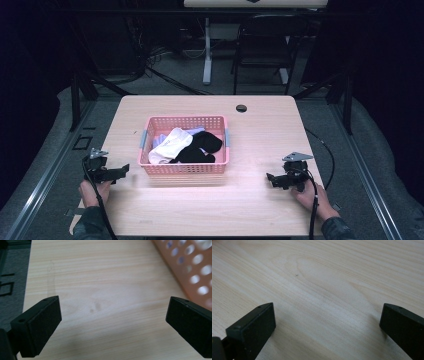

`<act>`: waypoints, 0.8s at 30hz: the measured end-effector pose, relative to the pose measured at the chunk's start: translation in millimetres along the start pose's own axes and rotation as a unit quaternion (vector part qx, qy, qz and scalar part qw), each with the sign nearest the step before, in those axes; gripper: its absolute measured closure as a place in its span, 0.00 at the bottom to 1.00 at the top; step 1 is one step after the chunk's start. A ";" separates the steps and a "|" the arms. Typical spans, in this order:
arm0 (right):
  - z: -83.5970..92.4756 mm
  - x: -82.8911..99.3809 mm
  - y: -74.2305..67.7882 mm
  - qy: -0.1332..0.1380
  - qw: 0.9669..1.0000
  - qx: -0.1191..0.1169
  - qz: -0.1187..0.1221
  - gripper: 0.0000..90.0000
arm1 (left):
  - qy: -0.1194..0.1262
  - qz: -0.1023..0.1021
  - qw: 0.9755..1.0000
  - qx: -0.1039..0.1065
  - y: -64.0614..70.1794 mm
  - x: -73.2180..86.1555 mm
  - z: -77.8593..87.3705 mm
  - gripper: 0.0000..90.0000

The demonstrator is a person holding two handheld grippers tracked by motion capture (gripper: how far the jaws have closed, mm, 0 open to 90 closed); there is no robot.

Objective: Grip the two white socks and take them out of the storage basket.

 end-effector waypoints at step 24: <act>0.1 0.0 0.0 -0.001 1.000 0.000 0.000 0.00 | 0.010 0.000 1.000 0.009 27.6 -59.9 32.4 0.00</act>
Point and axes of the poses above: each handheld gripper's, and its own axes: z roughly backward along the jaws, x roughly out of its underside, y roughly to its right, the point moved 6 cm from there along -z, roughly forward along the jaws, and after that the axes turned 8 degrees about y, right-handed, at the moved point
